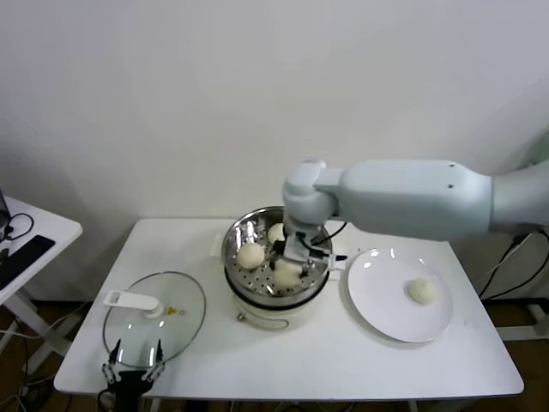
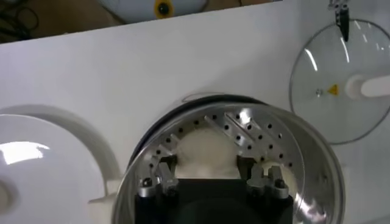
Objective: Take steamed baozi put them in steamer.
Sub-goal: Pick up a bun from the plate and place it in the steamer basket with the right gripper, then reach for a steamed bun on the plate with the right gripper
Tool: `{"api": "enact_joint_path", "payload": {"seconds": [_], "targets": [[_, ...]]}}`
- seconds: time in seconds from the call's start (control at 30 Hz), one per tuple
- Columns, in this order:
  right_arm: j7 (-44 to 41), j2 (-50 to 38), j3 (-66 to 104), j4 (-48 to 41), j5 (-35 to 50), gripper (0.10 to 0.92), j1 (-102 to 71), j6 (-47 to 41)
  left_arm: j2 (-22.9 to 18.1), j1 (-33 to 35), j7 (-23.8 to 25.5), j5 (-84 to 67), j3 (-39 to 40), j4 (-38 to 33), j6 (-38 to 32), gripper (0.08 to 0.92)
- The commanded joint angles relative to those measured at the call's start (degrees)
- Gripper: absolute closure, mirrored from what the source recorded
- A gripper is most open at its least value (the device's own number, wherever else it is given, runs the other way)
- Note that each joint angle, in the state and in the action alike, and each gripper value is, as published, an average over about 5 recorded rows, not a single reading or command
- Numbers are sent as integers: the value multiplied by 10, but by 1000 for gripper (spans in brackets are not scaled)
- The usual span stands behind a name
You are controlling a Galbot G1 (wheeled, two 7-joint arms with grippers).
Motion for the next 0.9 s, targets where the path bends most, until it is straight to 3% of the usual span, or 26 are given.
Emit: {"api": "enact_joint_path", "payload": {"seconds": [0.03, 0.33, 0.47, 0.6, 0.9], "targets": [[3, 62, 18, -59, -61, 362, -82, 8, 0, 1, 0, 0, -2, 1, 0, 177], [0, 76, 23, -85, -61, 356, -79, 26, 1, 0, 0, -4, -6, 2, -1, 177], [-8, 71, 21, -84, -35, 280, -50, 44, 1, 0, 0, -4, -6, 3, -1, 177], [-26, 61, 7, -85, 36, 211, 1, 60, 1, 1, 0, -4, -6, 1, 0, 177], [-92, -3, -96, -139, 218, 203, 147, 72, 1, 3, 0, -4, -5, -1, 0, 177]]}}
